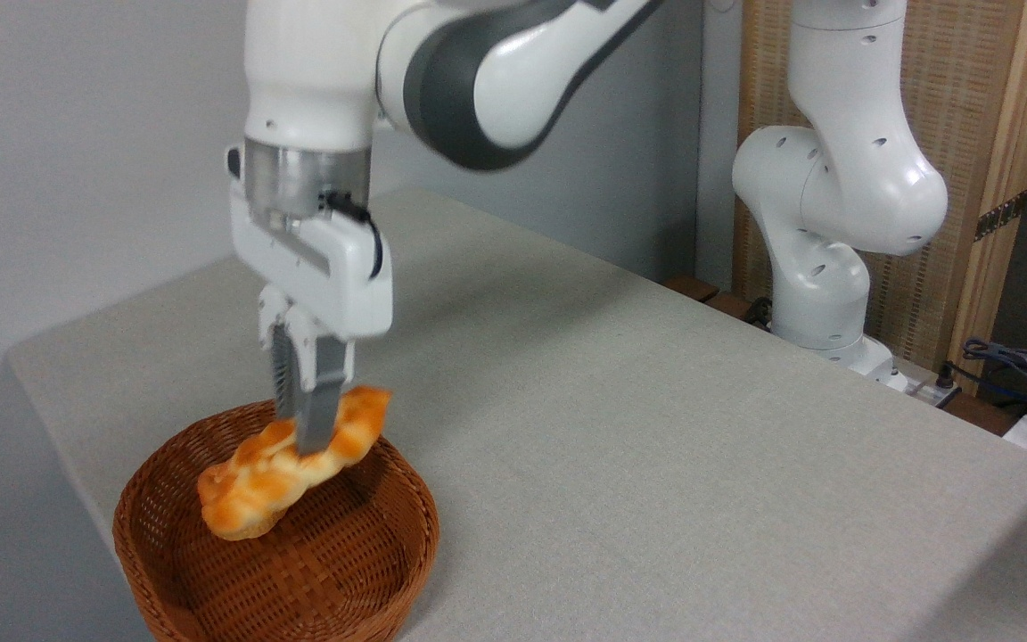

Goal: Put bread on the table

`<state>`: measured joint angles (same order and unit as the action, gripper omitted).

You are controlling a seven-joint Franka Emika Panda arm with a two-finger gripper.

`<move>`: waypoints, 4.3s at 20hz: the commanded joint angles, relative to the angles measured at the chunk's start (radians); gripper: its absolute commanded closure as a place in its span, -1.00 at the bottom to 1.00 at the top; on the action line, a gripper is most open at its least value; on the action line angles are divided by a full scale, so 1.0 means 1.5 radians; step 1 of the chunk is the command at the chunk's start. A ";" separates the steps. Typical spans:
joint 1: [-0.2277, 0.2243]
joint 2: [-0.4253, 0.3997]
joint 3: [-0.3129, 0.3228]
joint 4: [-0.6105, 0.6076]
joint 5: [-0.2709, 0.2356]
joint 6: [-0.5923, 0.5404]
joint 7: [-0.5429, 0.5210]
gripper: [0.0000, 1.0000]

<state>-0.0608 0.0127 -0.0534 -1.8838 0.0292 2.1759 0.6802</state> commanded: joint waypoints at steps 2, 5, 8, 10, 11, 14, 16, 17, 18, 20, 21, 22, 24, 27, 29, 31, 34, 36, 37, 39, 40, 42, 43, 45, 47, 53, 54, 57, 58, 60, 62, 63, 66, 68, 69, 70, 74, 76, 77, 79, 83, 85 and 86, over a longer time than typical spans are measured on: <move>-0.045 -0.121 0.002 -0.085 -0.012 -0.113 0.011 0.67; -0.078 -0.201 0.002 -0.182 -0.012 -0.131 0.010 0.53; -0.100 -0.227 -0.006 -0.228 -0.012 -0.135 0.007 0.31; -0.104 -0.226 -0.029 -0.238 -0.012 -0.150 0.008 0.09; -0.104 -0.226 -0.039 -0.244 -0.012 -0.153 0.008 -0.12; -0.106 -0.224 -0.048 -0.254 -0.012 -0.153 0.009 -0.68; -0.106 -0.222 -0.048 -0.254 -0.011 -0.153 0.009 -0.96; -0.106 -0.222 -0.048 -0.254 -0.011 -0.152 0.009 -1.00; -0.106 -0.221 -0.048 -0.254 -0.011 -0.152 0.009 -1.00; -0.107 -0.216 -0.048 -0.254 -0.011 -0.153 0.009 -1.00; -0.107 -0.216 -0.048 -0.254 -0.011 -0.153 0.009 -1.00; -0.107 -0.215 -0.048 -0.254 -0.011 -0.152 0.009 -1.00; -0.107 -0.215 -0.048 -0.254 -0.011 -0.153 0.009 -1.00; -0.107 -0.211 -0.048 -0.254 -0.011 -0.152 0.009 -1.00; -0.108 -0.210 -0.048 -0.254 -0.012 -0.150 0.009 -1.00; -0.108 -0.210 -0.048 -0.253 -0.012 -0.149 0.008 -1.00; -0.108 -0.211 -0.048 -0.250 -0.013 -0.144 0.007 -1.00; -0.108 -0.215 -0.045 -0.245 -0.034 -0.143 0.006 -1.00; -0.106 -0.216 -0.039 -0.233 -0.061 -0.144 0.003 -1.00; -0.102 -0.216 -0.028 -0.208 -0.099 -0.144 0.000 -1.00; -0.102 -0.214 -0.020 -0.195 -0.106 -0.147 -0.003 -1.00; -0.101 -0.205 0.002 -0.156 -0.116 -0.156 -0.028 -1.00; -0.101 -0.194 0.010 -0.129 -0.116 -0.166 -0.060 -1.00; -0.099 -0.164 0.012 -0.075 -0.115 -0.195 -0.103 -1.00; -0.094 -0.134 0.020 -0.022 -0.110 -0.235 -0.114 -1.00; -0.094 -0.056 0.077 0.129 -0.108 -0.304 -0.107 -1.00; -0.094 -0.052 0.082 0.135 -0.108 -0.304 -0.107 -1.00; -0.094 -0.043 0.087 0.152 -0.102 -0.304 -0.099 -1.00; -0.094 -0.042 0.087 0.153 -0.097 -0.305 -0.096 -1.00; -0.094 -0.039 0.087 0.154 -0.084 -0.311 -0.088 -1.00; -0.094 -0.036 0.087 0.161 -0.083 -0.318 -0.087 -1.00; -0.094 -0.032 0.087 0.163 -0.082 -0.325 -0.087 -1.00; -0.094 -0.024 0.086 0.164 -0.082 -0.347 -0.087 -1.00; -0.094 -0.022 0.086 0.164 -0.081 -0.352 -0.085 -1.00; -0.094 -0.020 0.087 0.165 -0.081 -0.352 -0.081 -1.00; -0.094 -0.020 0.086 0.165 -0.081 -0.352 -0.076 -1.00; -0.093 -0.021 0.085 0.164 -0.080 -0.354 -0.073 -1.00; -0.093 -0.021 0.080 0.165 -0.057 -0.360 -0.062 -1.00; -0.093 -0.021 0.079 0.165 -0.042 -0.370 -0.045 -1.00; -0.093 -0.021 0.079 0.165 -0.039 -0.377 -0.028 -1.00; -0.093 -0.021 0.080 0.165 -0.040 -0.377 -0.027 -1.00; -0.093 -0.021 0.081 0.165 -0.043 -0.377 -0.026 -1.00; -0.093 -0.021 0.081 0.165 -0.043 -0.377 -0.026 -1.00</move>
<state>-0.1984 -0.0261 0.0627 -1.6625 -0.0399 1.6419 0.6247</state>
